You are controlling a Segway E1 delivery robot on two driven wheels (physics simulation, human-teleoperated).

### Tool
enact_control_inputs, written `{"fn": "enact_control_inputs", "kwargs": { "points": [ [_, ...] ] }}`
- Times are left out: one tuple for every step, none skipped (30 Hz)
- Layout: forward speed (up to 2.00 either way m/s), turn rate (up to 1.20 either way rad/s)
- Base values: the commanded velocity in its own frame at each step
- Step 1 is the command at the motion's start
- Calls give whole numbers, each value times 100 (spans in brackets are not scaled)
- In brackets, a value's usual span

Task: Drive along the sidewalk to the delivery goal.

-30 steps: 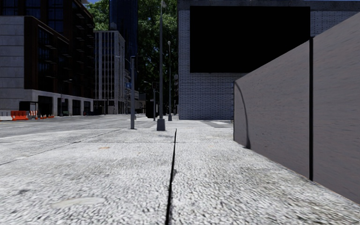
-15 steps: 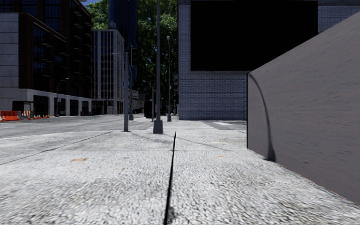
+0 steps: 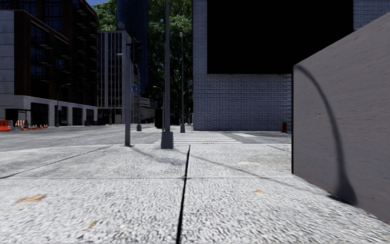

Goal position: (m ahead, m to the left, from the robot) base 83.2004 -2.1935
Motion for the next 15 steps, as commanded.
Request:
{"fn": "enact_control_inputs", "kwargs": {
  "points": [
    [200,0],
    [200,0],
    [200,0],
    [200,0],
    [200,0],
    [200,0],
    [200,0],
    [200,0],
    [200,0],
    [200,0],
    [200,0],
    [200,0],
    [200,0],
    [200,0],
    [200,0]
  ]
}}
